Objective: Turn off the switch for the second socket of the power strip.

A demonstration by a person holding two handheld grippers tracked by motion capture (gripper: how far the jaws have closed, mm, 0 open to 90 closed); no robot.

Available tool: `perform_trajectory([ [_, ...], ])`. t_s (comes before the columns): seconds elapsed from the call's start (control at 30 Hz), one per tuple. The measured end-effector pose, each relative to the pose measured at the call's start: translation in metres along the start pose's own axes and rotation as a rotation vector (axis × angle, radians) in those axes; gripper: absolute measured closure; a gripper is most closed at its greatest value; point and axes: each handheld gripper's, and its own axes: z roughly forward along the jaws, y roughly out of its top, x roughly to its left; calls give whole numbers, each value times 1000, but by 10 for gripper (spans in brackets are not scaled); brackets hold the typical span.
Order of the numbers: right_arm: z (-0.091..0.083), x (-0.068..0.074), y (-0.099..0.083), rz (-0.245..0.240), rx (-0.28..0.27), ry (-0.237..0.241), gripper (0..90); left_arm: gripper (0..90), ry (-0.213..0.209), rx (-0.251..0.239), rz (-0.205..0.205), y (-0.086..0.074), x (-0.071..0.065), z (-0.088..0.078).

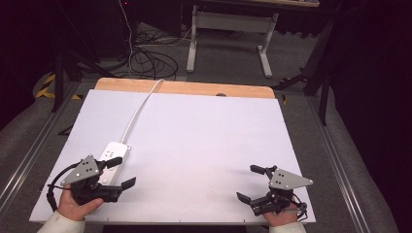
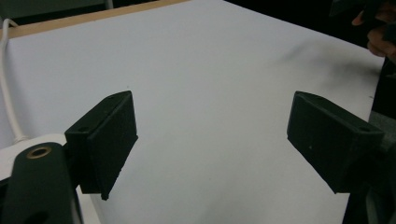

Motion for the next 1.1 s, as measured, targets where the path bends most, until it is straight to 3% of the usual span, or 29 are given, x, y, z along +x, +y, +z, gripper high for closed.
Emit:
perform_trajectory([
  [0.17,0,0,0,1,0,2,34,164,43,33,48,-8,-5,6],
  [0.43,0,0,0,1,0,3,33,159,39,78,88,-20,-12,12],
  [0.6,1,1,0,3,4,10,34,161,34,65,29,-24,-14,14],
  [0.67,2,1,0,1,10,11,33,163,43,60,31,-24,-13,13],
  [0.77,2,1,0,2,8,13,33,164,45,30,0,-23,-12,12],
  [1.1,3,0,-1,6,12,14,33,165,53,4,47,-19,-13,8],
])
